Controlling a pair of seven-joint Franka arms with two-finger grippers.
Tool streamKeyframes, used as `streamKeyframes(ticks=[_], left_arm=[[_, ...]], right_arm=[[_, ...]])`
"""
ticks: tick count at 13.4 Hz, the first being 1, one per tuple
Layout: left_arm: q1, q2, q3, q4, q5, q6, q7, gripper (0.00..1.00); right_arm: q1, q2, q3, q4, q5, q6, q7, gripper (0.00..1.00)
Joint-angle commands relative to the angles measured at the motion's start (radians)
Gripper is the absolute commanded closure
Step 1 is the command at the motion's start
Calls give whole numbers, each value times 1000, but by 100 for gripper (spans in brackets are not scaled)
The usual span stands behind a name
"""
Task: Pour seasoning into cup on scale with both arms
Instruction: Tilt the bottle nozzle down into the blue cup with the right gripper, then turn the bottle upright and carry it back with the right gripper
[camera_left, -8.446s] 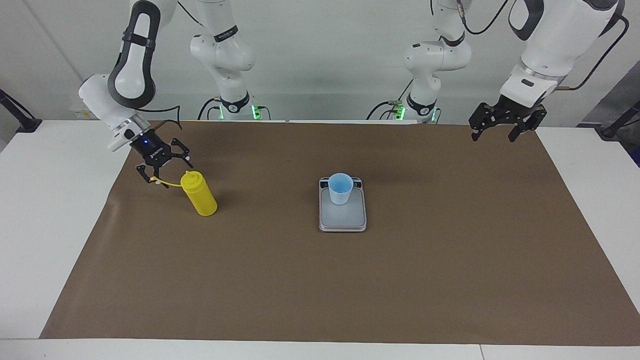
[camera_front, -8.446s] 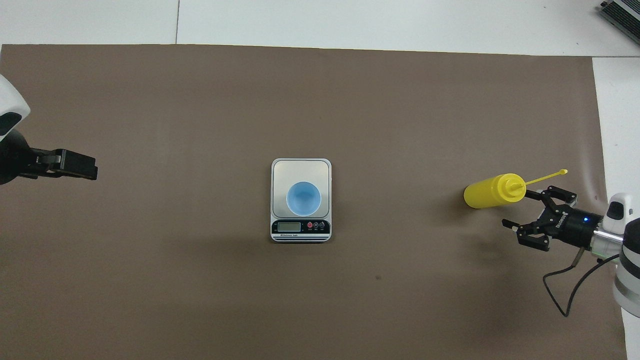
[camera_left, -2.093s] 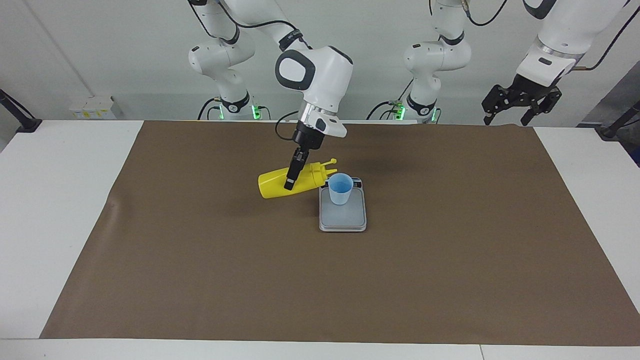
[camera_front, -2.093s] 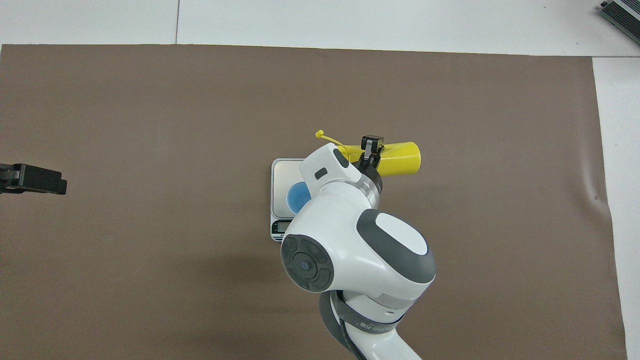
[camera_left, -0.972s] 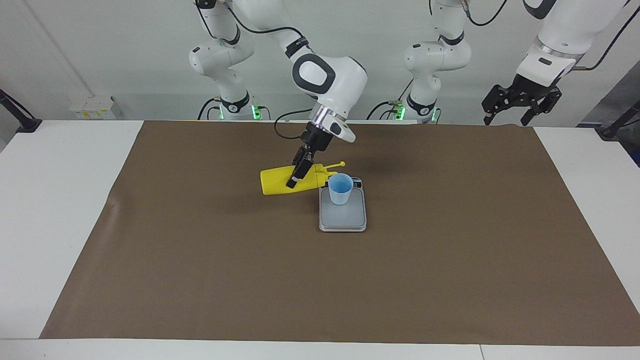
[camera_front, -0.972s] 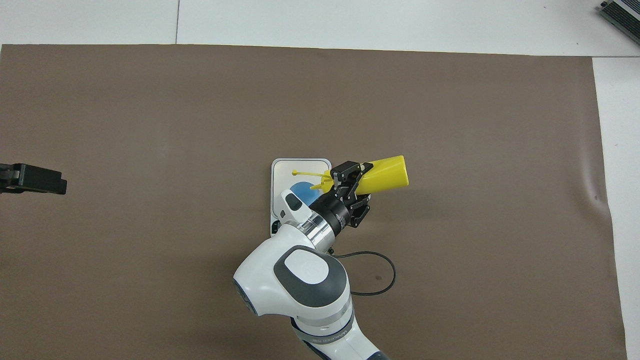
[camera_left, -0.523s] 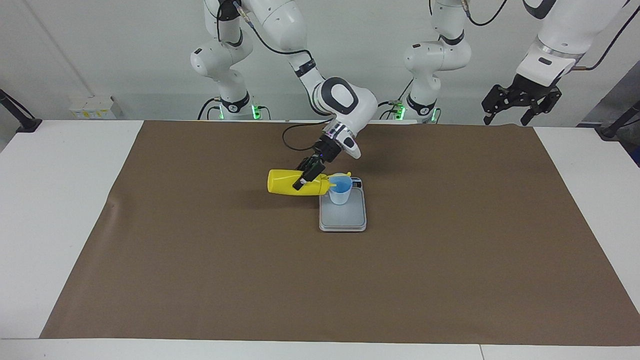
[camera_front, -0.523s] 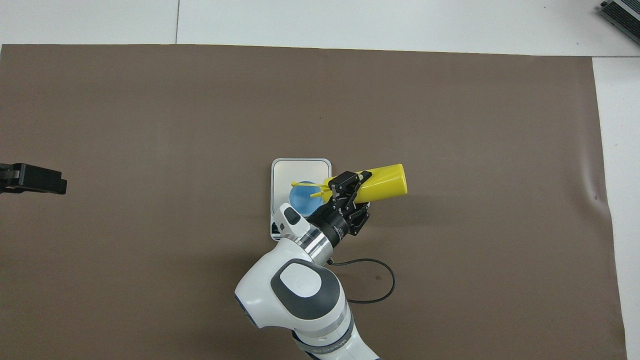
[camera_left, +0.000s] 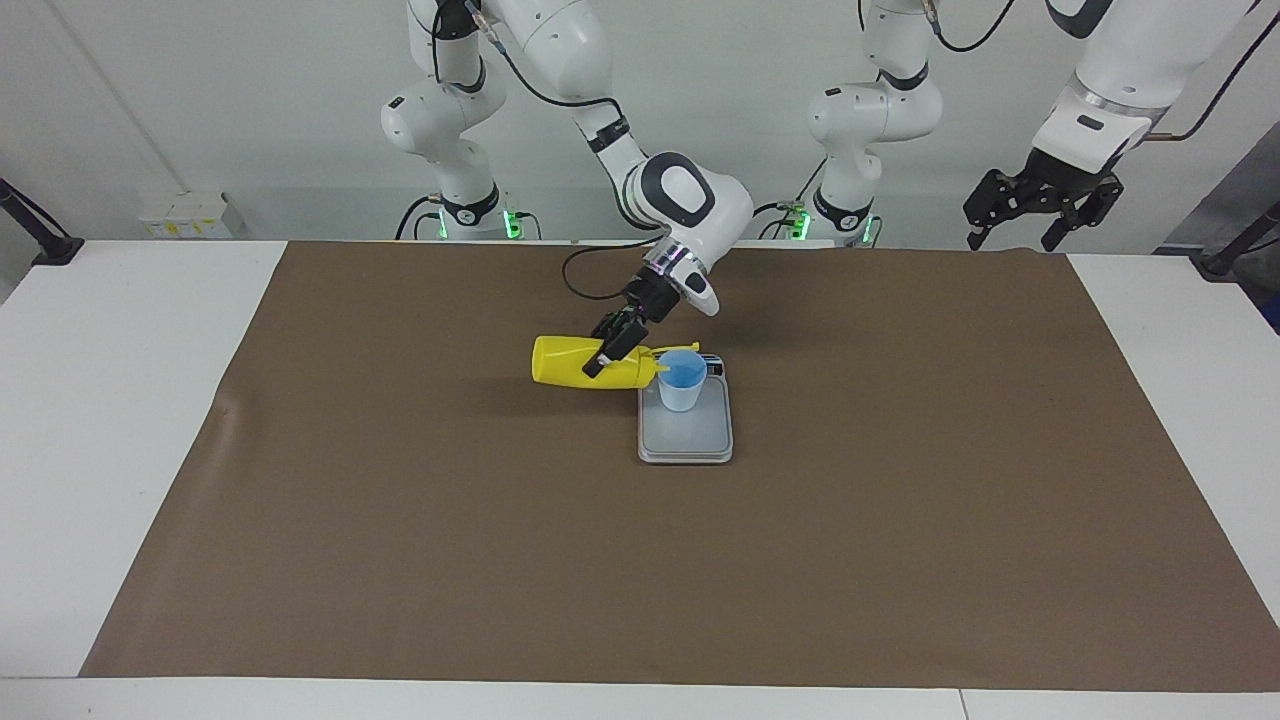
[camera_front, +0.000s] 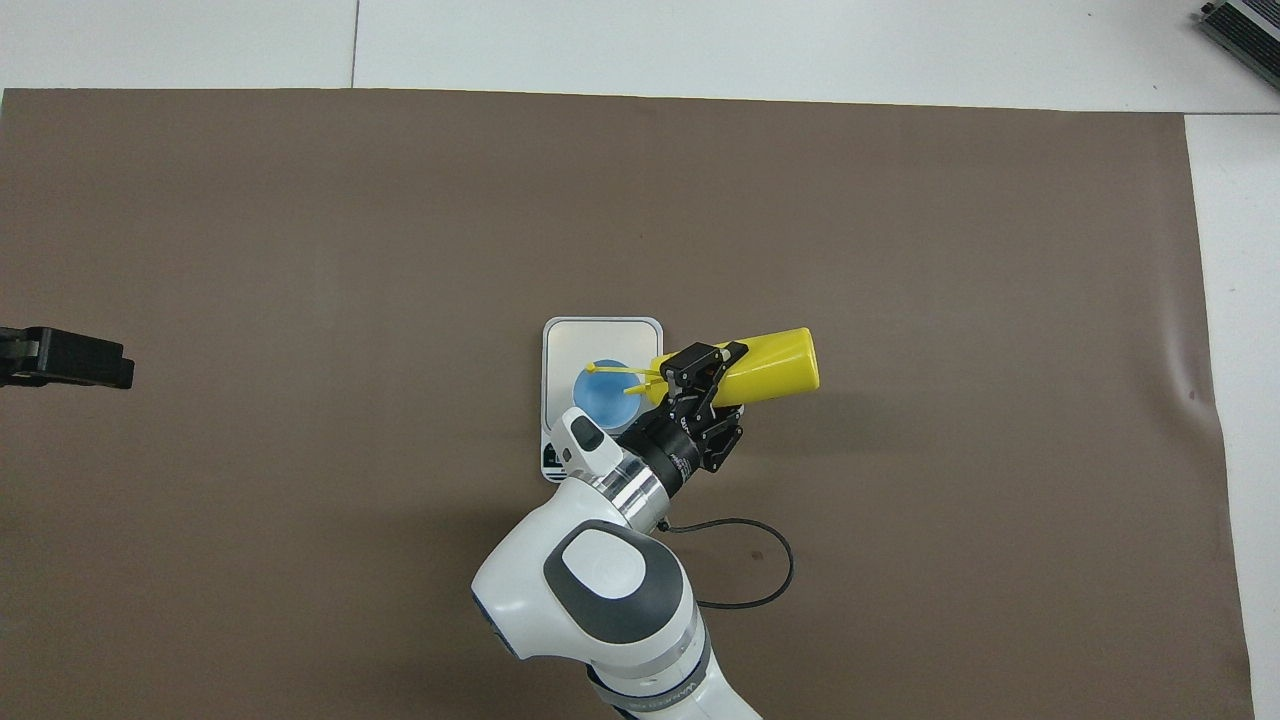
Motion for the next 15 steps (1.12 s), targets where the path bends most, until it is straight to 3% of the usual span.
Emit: streamKeyframes(ticks=[1, 7, 12, 15], left_arm=[[13, -31, -6, -36, -4, 15, 13, 0], [13, -31, -6, -36, -4, 15, 13, 0], [13, -31, -6, -36, -4, 17, 13, 0], [13, -31, -6, -36, -4, 17, 13, 0]], right_arm=[[1, -25, 3, -16, -40, -15, 20, 100], [-12, -38, 3, 4, -11, 1, 69, 100], [-70, -159, 2, 7, 273, 44, 52, 100], [-110, -239, 2, -19, 377, 46, -18, 100]])
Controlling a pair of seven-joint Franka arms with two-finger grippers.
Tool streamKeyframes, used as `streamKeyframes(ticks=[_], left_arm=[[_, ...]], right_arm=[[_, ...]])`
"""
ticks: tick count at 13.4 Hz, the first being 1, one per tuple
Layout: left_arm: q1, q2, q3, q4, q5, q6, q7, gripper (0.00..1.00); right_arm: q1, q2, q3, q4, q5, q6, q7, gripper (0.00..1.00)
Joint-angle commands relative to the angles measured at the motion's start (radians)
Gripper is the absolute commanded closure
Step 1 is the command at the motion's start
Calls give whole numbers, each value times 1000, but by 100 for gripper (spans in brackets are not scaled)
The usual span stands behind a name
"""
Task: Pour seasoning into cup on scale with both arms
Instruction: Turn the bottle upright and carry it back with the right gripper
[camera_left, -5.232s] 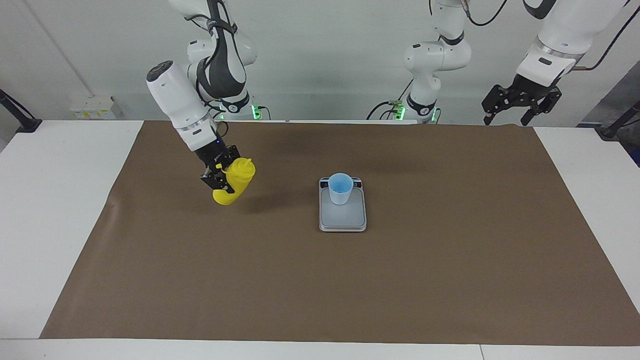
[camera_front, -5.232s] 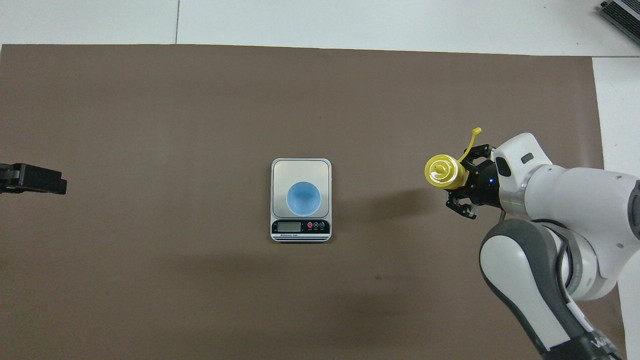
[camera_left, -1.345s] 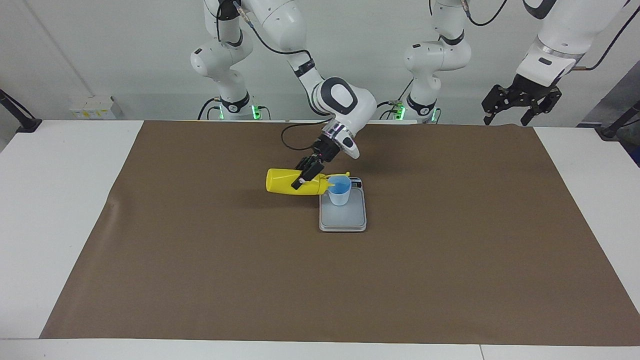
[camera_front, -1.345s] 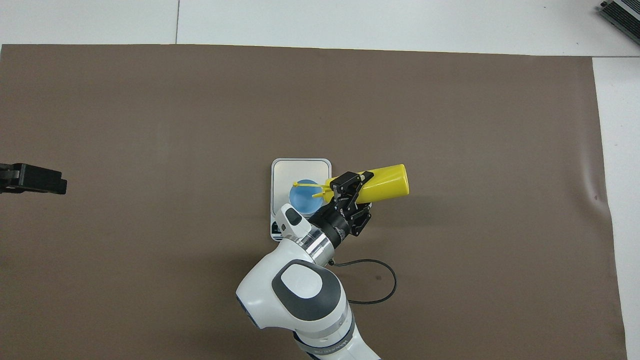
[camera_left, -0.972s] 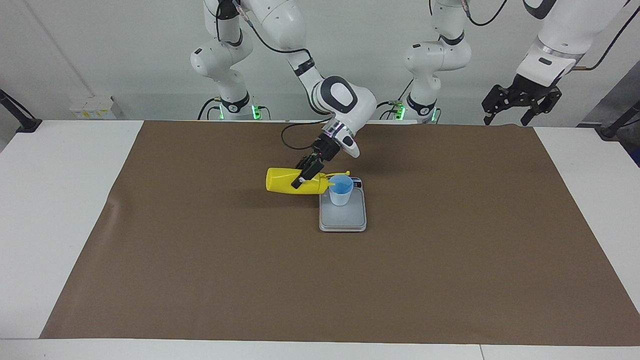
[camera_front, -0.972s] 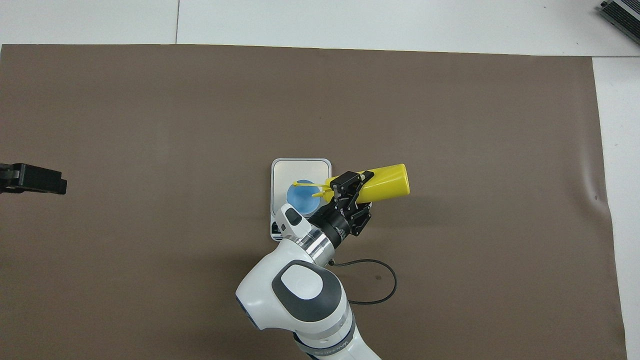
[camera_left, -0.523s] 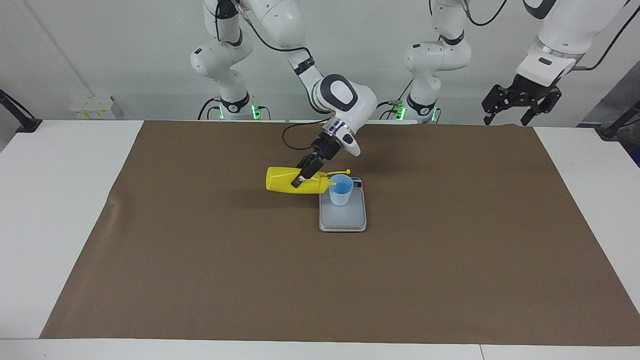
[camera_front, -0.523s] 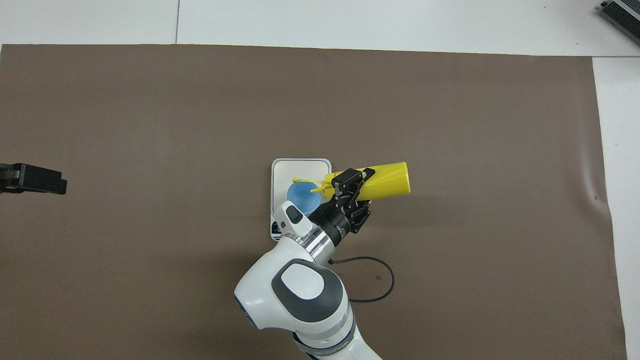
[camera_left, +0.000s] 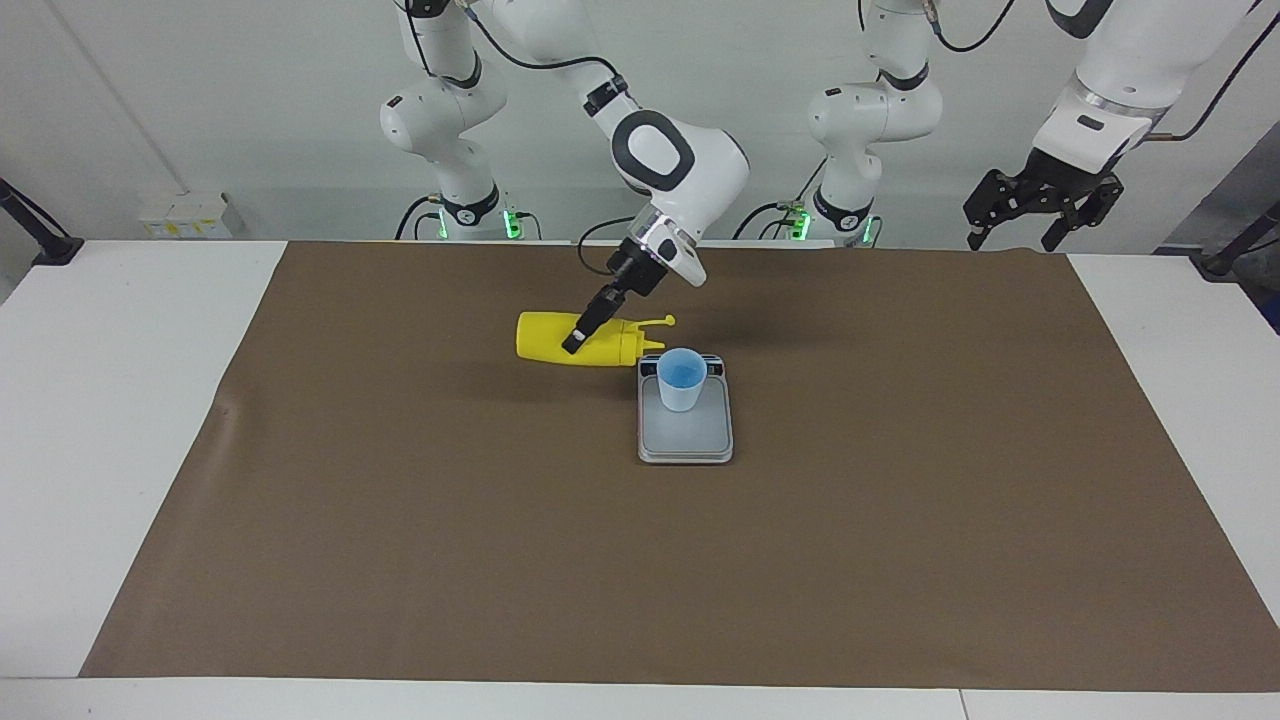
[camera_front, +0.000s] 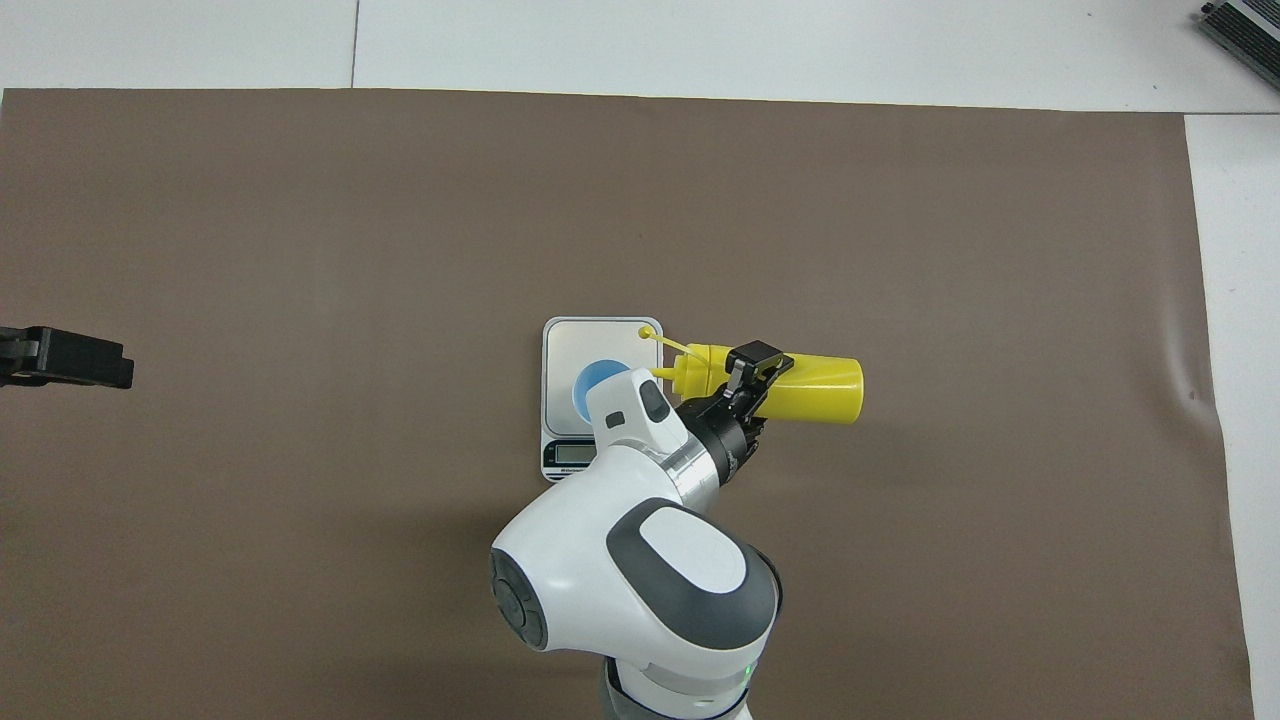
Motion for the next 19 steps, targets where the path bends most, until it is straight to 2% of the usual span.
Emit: streamKeyframes(ticks=[1, 5, 8, 12, 16, 17, 19], left_arm=[[13, -31, -6, -36, -4, 17, 13, 0], [13, -31, -6, -36, -4, 15, 13, 0], [13, -31, -6, -36, -4, 17, 13, 0], [13, -31, -6, -36, -4, 17, 13, 0], [13, -31, -6, -36, -4, 17, 13, 0], [13, -31, -6, -36, -4, 17, 13, 0], [13, -31, -6, -36, -4, 17, 13, 0]], right_arm=[[-43, -89, 6, -61, 73, 22, -48, 100], [-103, -147, 6, -94, 222, 60, -99, 100], [-163, -197, 5, -161, 308, 162, -142, 100], [-313, -274, 2, -244, 522, 333, -327, 100], [-413, -288, 0, -299, 777, 466, -490, 100], [-437, -291, -1, -328, 829, 520, -546, 100], [-509, -294, -3, -347, 972, 543, -716, 100]])
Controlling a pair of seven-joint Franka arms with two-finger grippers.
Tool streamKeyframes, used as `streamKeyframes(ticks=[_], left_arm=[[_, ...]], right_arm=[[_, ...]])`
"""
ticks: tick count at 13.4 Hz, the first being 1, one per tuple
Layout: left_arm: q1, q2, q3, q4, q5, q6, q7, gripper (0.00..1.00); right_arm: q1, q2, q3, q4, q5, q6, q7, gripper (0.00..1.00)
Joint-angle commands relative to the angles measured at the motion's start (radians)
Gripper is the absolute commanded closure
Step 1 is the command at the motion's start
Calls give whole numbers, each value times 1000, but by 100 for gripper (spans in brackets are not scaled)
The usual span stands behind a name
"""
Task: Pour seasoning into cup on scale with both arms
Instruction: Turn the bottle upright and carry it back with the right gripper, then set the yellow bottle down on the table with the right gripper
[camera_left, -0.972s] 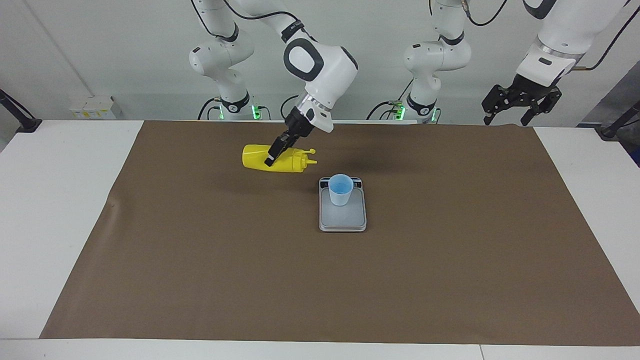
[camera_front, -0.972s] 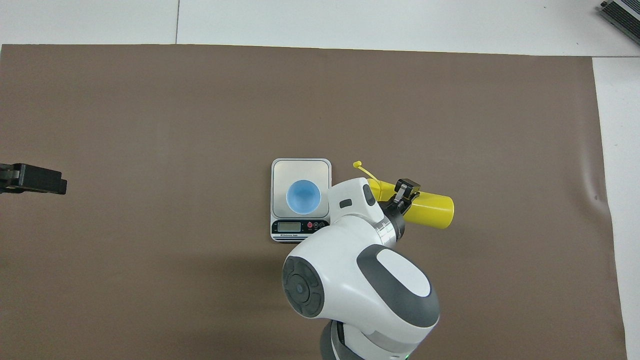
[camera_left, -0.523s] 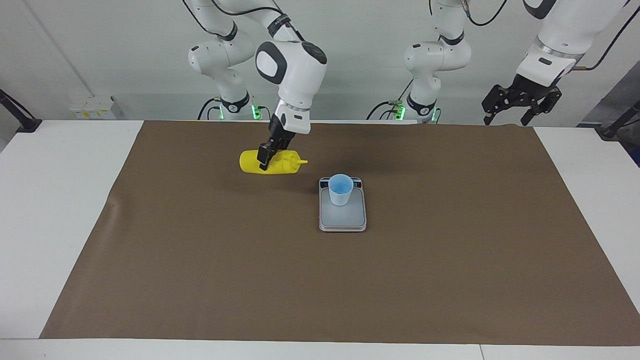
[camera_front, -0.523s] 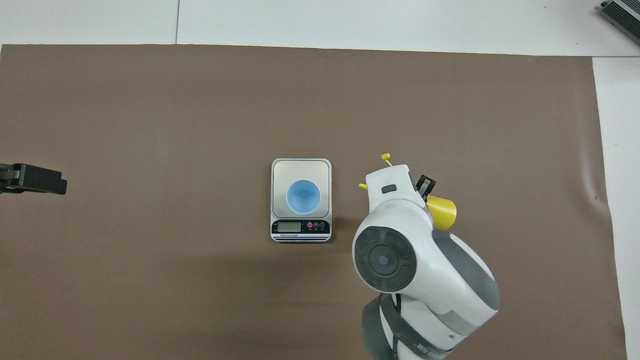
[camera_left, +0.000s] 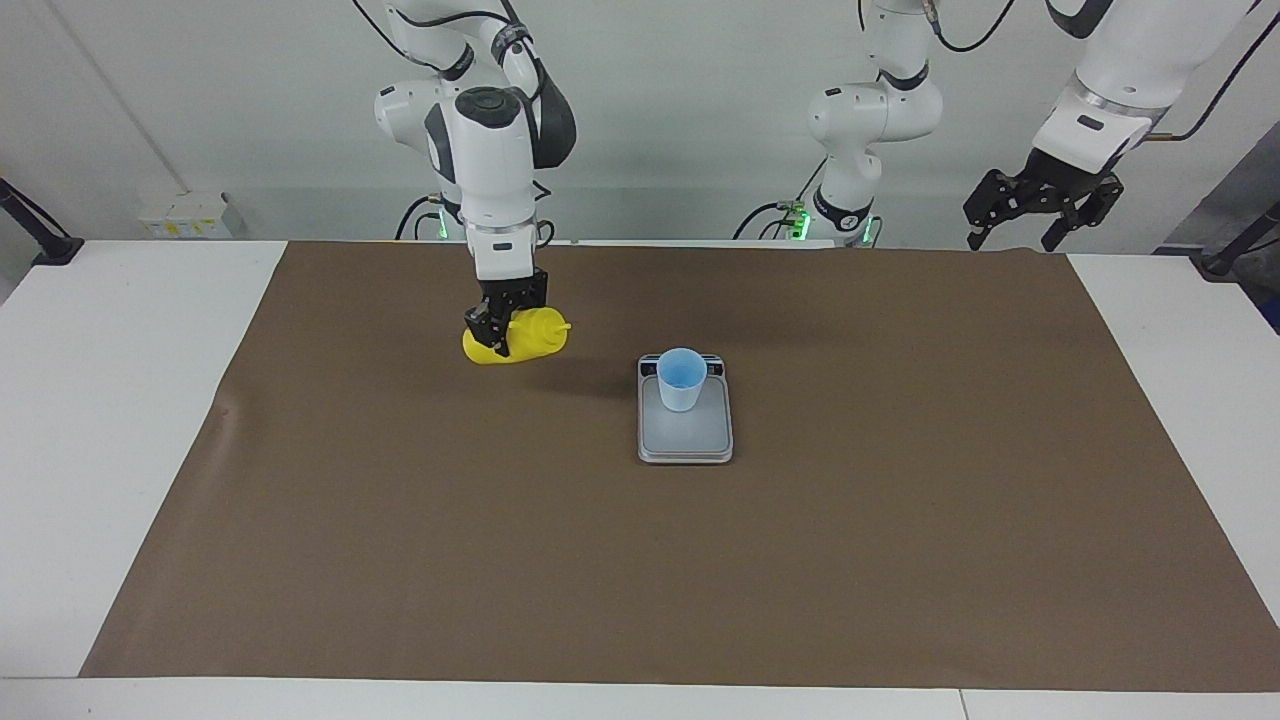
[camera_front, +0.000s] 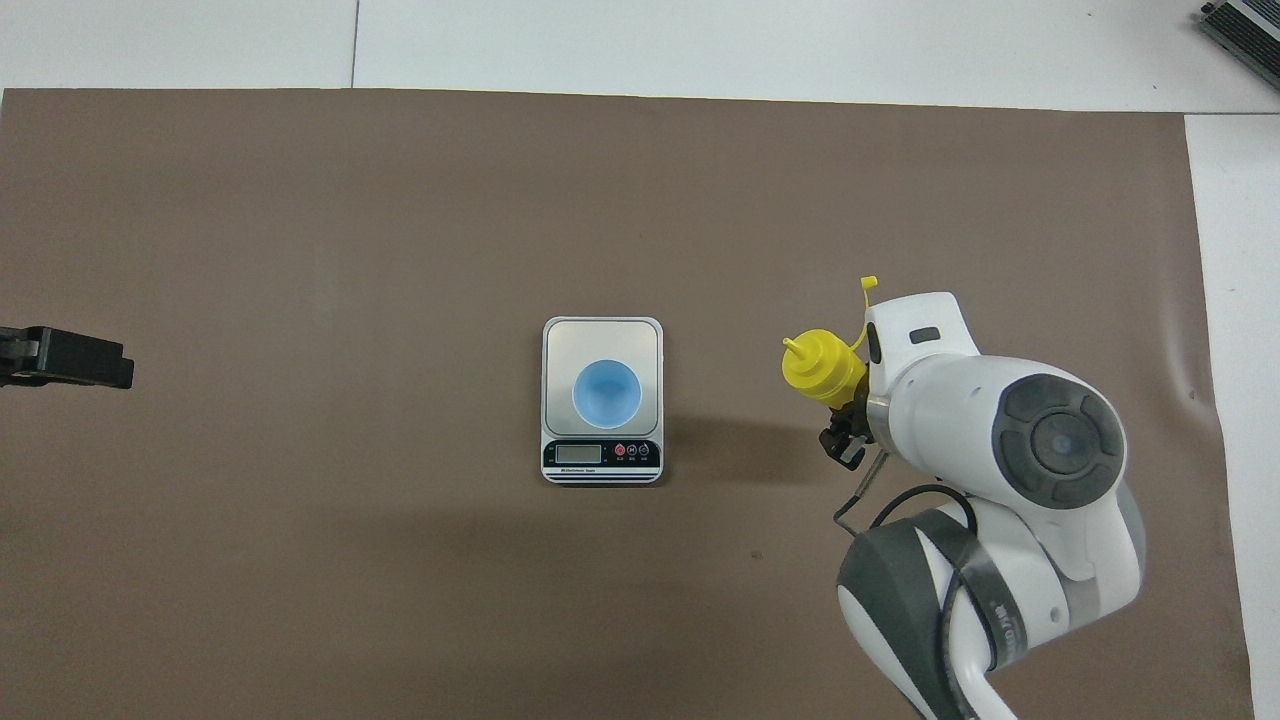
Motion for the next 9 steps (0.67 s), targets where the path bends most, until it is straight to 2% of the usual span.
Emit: streamKeyframes(ticks=[1, 5, 8, 9], left_arm=[[13, -31, -6, -36, -4, 17, 13, 0], [13, -31, -6, -36, -4, 15, 13, 0], [13, -31, -6, -36, -4, 17, 13, 0], [13, -31, -6, -36, -4, 17, 13, 0]], right_arm=[[-107, -40, 6, -49, 195, 38, -241, 100], [-295, 23, 6, -53, 488, 50, -756, 100], [-387, 74, 6, -66, 683, 50, -984, 100], [-404, 95, 6, -67, 800, 43, -1091, 100]])
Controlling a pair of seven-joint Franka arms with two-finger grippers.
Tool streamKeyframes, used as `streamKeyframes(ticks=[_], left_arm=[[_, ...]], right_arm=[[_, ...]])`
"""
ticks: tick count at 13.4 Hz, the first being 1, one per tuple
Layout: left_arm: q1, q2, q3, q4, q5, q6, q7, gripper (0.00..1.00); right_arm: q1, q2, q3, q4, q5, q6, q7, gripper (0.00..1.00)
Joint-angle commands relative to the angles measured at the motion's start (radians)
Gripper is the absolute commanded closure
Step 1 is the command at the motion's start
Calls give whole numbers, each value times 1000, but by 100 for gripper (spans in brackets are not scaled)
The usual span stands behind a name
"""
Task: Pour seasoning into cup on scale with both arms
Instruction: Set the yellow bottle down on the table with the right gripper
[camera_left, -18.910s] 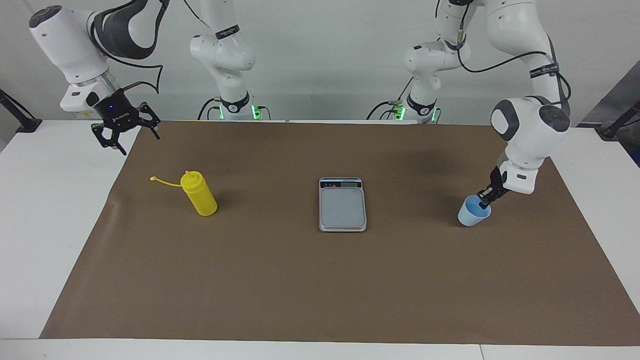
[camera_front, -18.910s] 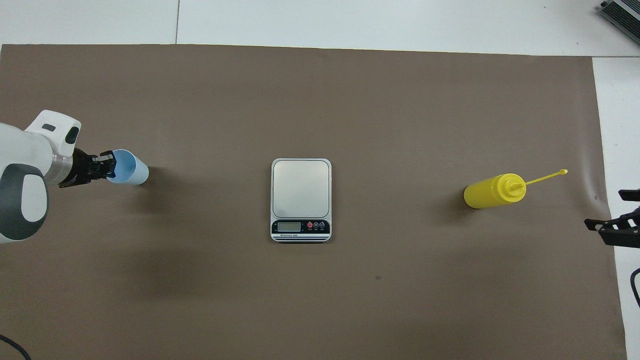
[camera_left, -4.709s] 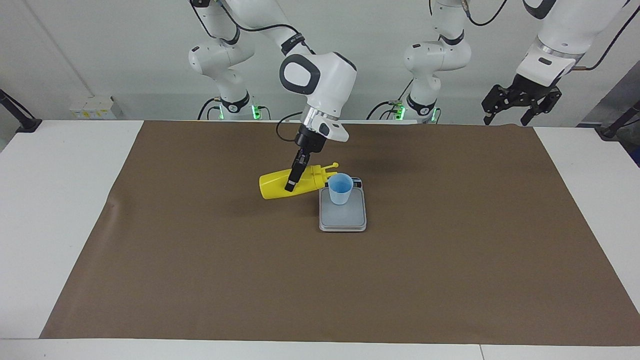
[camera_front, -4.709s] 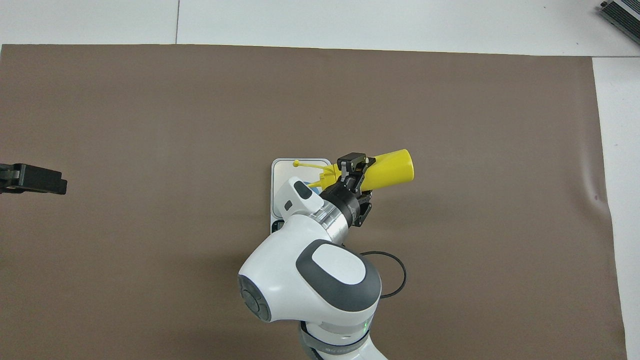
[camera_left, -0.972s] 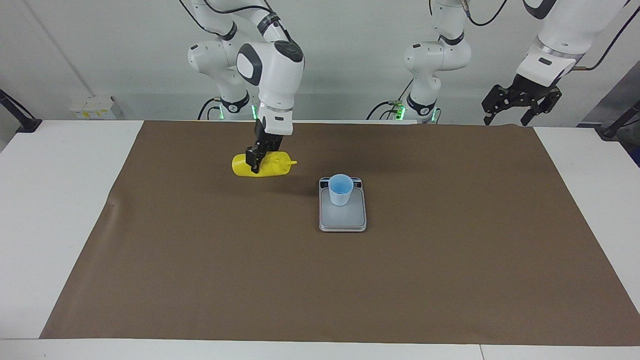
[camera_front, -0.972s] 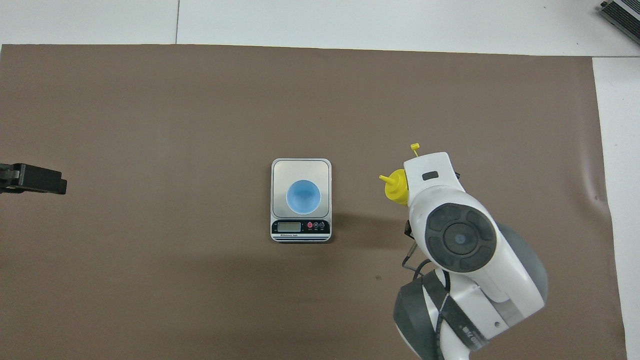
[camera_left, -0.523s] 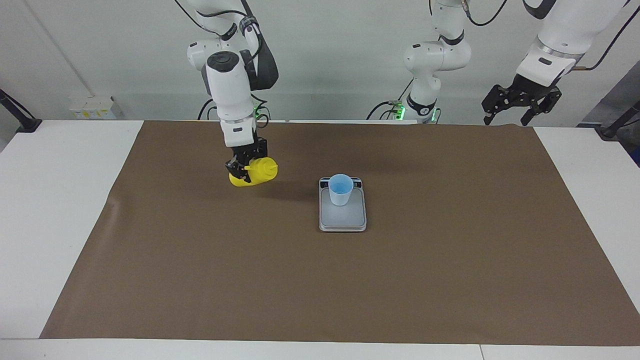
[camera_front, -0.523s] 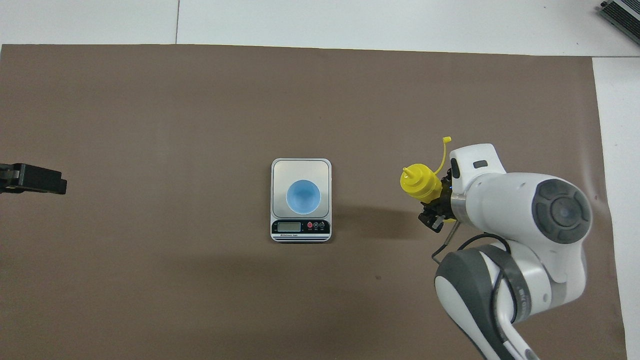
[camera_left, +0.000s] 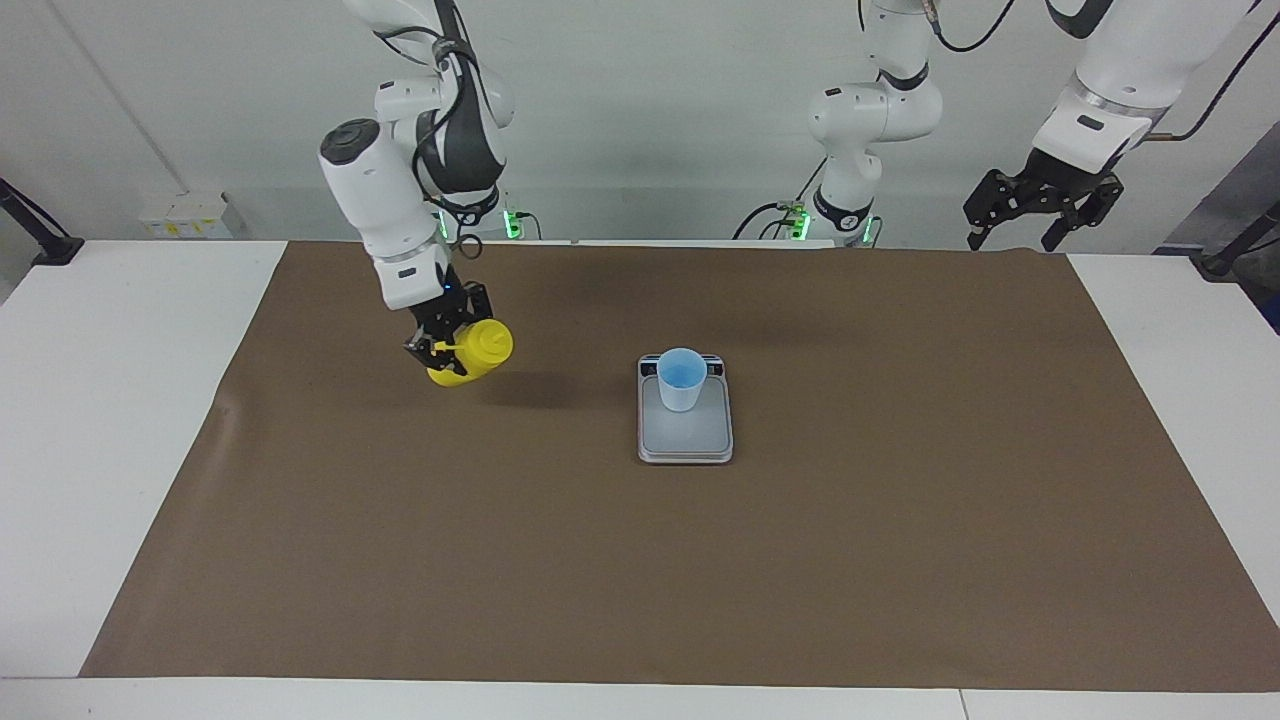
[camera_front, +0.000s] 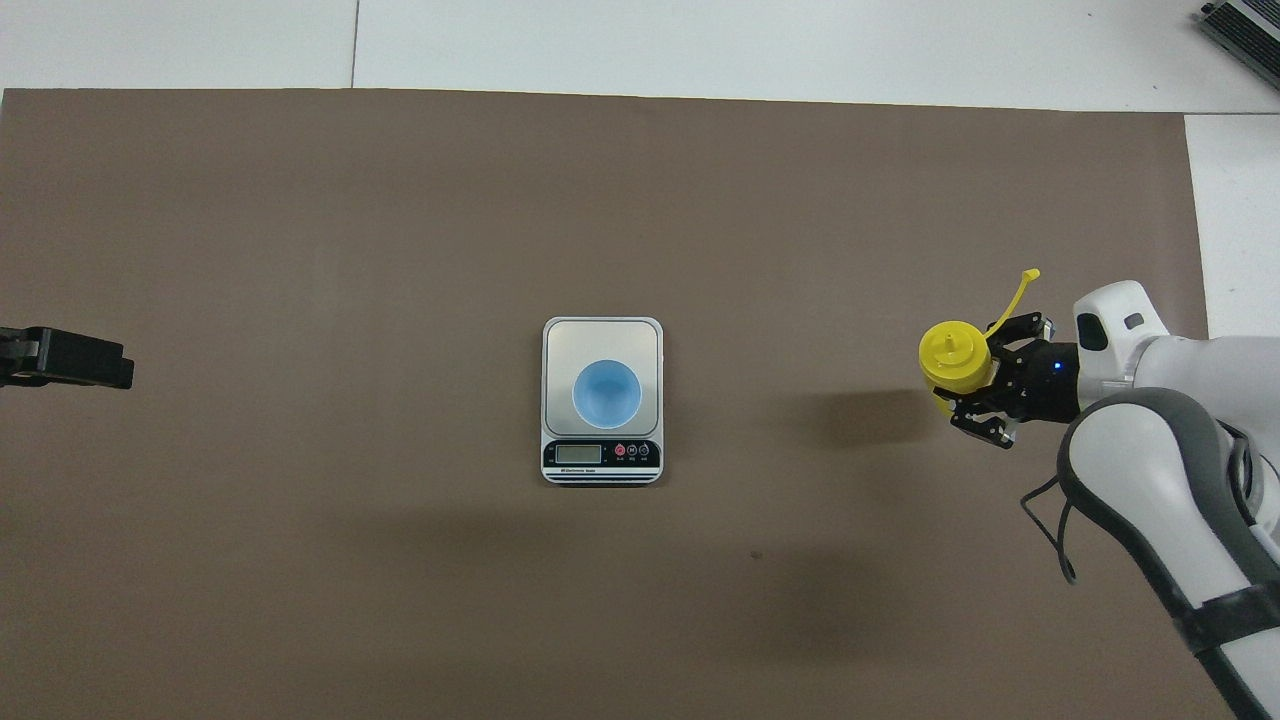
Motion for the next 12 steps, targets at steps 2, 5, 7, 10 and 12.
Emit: streamKeyframes(ticks=[2, 5, 7, 10, 12], left_arm=[[15, -31, -6, -36, -4, 17, 13, 0], [13, -31, -6, -36, -4, 17, 13, 0], [13, -31, -6, -36, -4, 17, 13, 0], [13, -31, -6, -36, -4, 17, 13, 0], [13, -31, -6, -36, -4, 17, 13, 0]], right_arm=[[-59, 47, 15, -15, 307, -3, -279, 100], [-78, 39, 15, -24, 372, -56, -307, 100], [-111, 51, 15, -50, 484, -93, -460, 100], [-144, 56, 13, -67, 532, -150, -556, 100], [-173, 65, 13, -82, 541, -170, -606, 100]])
